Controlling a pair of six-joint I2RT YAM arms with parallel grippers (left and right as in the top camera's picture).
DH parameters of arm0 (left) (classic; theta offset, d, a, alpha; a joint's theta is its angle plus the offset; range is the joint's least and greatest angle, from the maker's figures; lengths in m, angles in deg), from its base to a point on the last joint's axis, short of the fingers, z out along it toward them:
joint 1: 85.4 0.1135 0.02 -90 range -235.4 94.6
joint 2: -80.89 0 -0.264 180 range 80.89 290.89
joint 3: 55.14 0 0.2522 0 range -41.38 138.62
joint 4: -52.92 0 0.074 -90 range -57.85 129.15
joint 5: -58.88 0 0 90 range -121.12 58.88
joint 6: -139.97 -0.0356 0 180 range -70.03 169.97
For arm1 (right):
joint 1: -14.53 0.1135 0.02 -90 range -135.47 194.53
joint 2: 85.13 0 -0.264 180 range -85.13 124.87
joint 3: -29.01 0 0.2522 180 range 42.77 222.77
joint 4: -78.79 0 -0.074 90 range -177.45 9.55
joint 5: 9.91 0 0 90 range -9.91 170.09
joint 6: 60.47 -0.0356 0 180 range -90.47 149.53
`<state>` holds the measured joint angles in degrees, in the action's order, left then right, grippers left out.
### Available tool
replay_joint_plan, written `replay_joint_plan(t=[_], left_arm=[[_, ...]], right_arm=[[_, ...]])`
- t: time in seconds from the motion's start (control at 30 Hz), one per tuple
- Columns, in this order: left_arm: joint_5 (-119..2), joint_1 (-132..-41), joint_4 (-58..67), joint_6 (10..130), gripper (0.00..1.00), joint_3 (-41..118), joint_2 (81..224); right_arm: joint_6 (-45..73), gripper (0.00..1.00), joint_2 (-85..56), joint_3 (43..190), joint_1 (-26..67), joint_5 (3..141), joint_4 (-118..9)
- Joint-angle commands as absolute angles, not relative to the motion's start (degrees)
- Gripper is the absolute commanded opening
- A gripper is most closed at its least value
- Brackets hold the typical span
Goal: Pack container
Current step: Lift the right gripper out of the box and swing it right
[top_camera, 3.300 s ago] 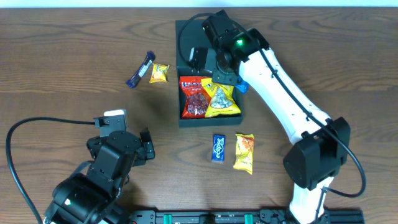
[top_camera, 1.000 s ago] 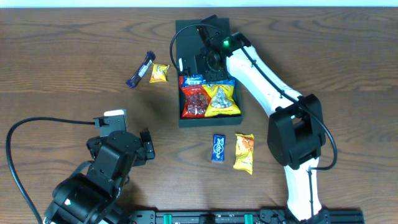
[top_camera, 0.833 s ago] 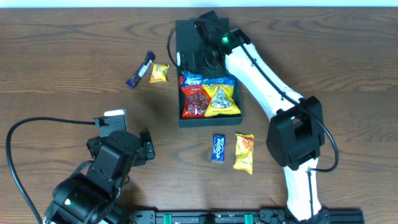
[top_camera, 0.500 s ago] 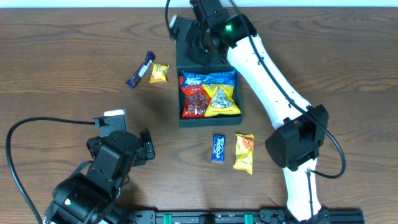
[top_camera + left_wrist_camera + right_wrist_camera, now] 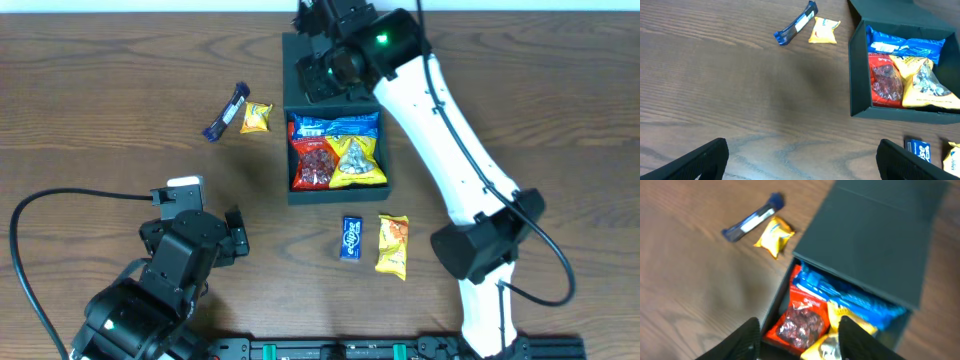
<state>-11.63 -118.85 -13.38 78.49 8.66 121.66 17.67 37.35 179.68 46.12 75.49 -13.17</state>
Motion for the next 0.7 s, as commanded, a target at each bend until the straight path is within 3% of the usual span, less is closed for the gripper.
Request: replay_joint_plan(t=[0.0, 0.53, 0.67], left_arm=[[-11.24, -118.70, -13.53, 78.92, 0.95, 8.59, 121.71], [-11.24, -118.70, -13.53, 78.92, 0.95, 8.59, 121.71], [-11.24, -118.70, -13.53, 78.92, 0.95, 8.59, 121.71]], right_arm=[[9.58, 0.54, 32.82, 181.01, 46.82, 80.35, -11.44], [5.89, 0.65, 29.28, 180.66, 46.86, 93.46, 7.60], [14.59, 0.68, 29.11, 180.62, 48.26, 91.82, 9.87]])
